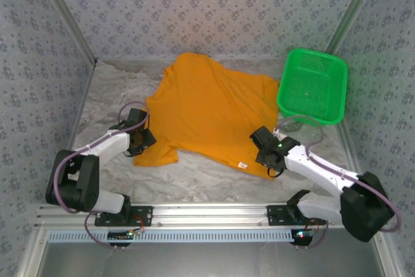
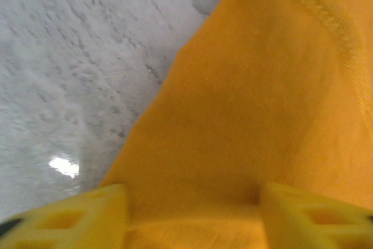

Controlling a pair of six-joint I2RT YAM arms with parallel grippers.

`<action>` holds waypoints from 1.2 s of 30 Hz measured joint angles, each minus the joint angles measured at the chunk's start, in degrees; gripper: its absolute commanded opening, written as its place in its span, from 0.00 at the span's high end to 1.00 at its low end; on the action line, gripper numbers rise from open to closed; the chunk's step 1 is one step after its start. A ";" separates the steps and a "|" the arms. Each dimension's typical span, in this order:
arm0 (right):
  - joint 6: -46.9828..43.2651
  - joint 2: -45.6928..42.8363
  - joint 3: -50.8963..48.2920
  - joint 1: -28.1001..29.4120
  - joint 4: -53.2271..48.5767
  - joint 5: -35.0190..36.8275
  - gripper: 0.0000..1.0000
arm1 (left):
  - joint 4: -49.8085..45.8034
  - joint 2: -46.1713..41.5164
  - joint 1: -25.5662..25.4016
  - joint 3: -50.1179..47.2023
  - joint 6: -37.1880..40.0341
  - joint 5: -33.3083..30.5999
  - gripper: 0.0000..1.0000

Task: Fold the inside-out t-shirt

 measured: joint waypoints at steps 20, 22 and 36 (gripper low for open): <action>4.92 11.58 2.71 16.35 12.46 -2.82 0.50 | -17.20 -26.58 9.07 -10.05 -7.13 -4.26 0.55; 5.79 11.61 2.80 17.38 12.85 -3.56 0.49 | -17.25 -25.40 9.07 -10.51 -7.08 -2.40 0.51; -23.69 16.39 17.20 -5.18 14.62 -7.87 0.54 | -7.56 -2.01 6.88 9.29 -6.64 0.09 0.72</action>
